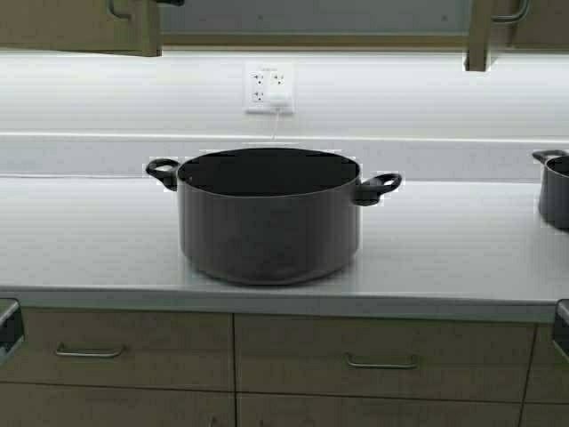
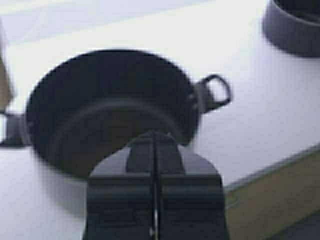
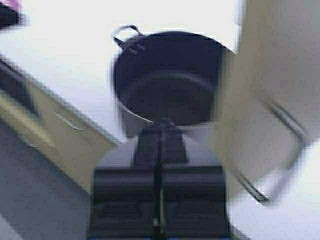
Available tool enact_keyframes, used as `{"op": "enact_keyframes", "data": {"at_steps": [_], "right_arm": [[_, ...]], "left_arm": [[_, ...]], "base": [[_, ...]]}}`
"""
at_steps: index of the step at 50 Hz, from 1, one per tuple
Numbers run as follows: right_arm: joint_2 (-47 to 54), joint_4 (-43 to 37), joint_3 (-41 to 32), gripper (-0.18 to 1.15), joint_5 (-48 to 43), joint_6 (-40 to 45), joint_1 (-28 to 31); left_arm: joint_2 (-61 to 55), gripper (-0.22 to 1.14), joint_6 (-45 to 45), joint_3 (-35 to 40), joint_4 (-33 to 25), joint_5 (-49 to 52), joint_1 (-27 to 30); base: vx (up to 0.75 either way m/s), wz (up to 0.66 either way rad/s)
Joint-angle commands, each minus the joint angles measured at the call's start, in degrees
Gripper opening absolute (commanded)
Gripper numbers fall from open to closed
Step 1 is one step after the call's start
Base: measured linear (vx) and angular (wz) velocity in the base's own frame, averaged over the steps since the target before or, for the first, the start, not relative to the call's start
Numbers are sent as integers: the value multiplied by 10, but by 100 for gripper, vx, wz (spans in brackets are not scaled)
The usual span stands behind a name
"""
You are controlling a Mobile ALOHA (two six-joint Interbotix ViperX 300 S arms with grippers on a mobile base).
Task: Open the cabinet, put the pot inside, then close it
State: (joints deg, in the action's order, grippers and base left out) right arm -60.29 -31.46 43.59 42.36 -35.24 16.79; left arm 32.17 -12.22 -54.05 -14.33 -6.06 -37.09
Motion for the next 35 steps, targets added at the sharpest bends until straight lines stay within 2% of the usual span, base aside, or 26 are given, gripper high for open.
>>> {"op": "enact_keyframes", "data": {"at_steps": [1, 8, 12, 25, 35], "right_arm": [[61, -15, -4, 7, -67, -9, 91], [152, -11, -20, 6, -154, -11, 195], [217, 1, -37, 6, -200, -8, 225], [323, 18, -41, 6, -330, -6, 221], [331, 18, -34, 6, -345, 14, 152]], "left_arm": [[-71, 2, 2, 58, 2, -44, -11], [-149, 2, 0, 113, 2, -81, -11], [-190, 2, -2, 151, 2, -95, -11], [-334, 2, -3, 319, 2, -117, 9], [-434, 2, 1, 456, 2, -117, 62]], "base": [[-4, -9], [-4, -7], [-3, -5], [-1, -1], [0, 0]]}}
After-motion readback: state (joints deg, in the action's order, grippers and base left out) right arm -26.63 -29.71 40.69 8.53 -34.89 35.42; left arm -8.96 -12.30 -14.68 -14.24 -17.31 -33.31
